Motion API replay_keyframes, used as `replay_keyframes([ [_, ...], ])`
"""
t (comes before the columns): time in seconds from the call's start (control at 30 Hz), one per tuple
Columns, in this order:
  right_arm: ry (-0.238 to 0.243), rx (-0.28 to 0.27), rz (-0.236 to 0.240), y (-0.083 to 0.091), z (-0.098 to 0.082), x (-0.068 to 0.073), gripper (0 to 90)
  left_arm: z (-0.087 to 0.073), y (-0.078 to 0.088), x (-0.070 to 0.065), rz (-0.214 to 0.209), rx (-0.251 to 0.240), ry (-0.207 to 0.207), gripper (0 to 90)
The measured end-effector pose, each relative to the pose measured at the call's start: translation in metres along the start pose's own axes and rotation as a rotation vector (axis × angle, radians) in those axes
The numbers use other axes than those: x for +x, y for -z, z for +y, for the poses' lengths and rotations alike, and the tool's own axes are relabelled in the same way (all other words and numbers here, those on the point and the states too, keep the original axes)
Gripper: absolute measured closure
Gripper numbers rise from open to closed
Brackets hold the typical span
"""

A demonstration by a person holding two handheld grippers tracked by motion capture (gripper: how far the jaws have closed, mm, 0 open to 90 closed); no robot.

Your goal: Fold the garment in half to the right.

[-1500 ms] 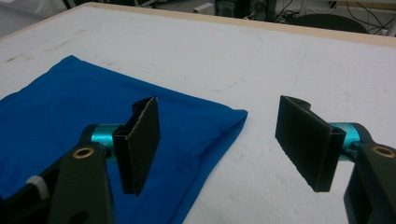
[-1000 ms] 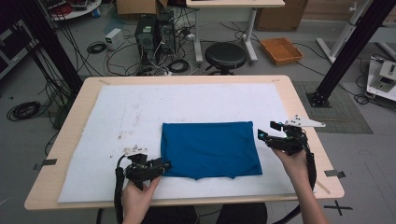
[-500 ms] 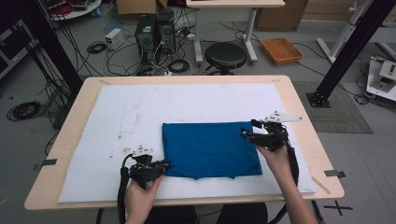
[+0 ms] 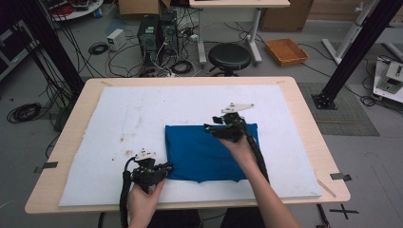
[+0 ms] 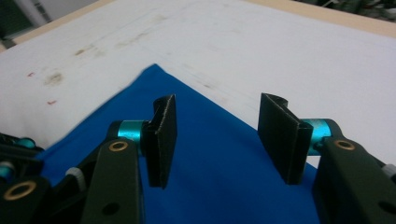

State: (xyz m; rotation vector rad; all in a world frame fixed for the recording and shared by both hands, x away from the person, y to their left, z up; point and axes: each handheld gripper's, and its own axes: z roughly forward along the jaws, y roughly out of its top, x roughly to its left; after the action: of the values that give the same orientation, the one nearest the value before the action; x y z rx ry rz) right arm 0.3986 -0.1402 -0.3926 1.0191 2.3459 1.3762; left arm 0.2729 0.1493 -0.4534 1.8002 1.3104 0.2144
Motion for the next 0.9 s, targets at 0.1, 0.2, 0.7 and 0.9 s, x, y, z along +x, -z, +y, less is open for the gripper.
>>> replay_keyframes([
  [0.1, 0.009, 0.032, 0.028, -0.03, 0.01, 0.013, 49.2, 0.0, 0.0, 0.0, -0.003, -0.004, 0.002, 80.9],
  [0.2, 0.011, 0.064, 0.033, -0.066, 0.02, 0.03, 52.8, 0.0, 0.0, 0.002, -0.008, -0.004, -0.002, 80.9],
  [0.7, 0.002, 0.163, 0.019, -0.146, 0.041, 0.06, 67.7, 0.0, 0.0, 0.004, -0.025, -0.005, 0.013, 80.9],
  [0.9, 0.007, 0.181, -0.02, -0.163, 0.043, 0.064, 73.2, 0.0, 0.0, 0.005, -0.031, -0.002, 0.017, 80.8],
])
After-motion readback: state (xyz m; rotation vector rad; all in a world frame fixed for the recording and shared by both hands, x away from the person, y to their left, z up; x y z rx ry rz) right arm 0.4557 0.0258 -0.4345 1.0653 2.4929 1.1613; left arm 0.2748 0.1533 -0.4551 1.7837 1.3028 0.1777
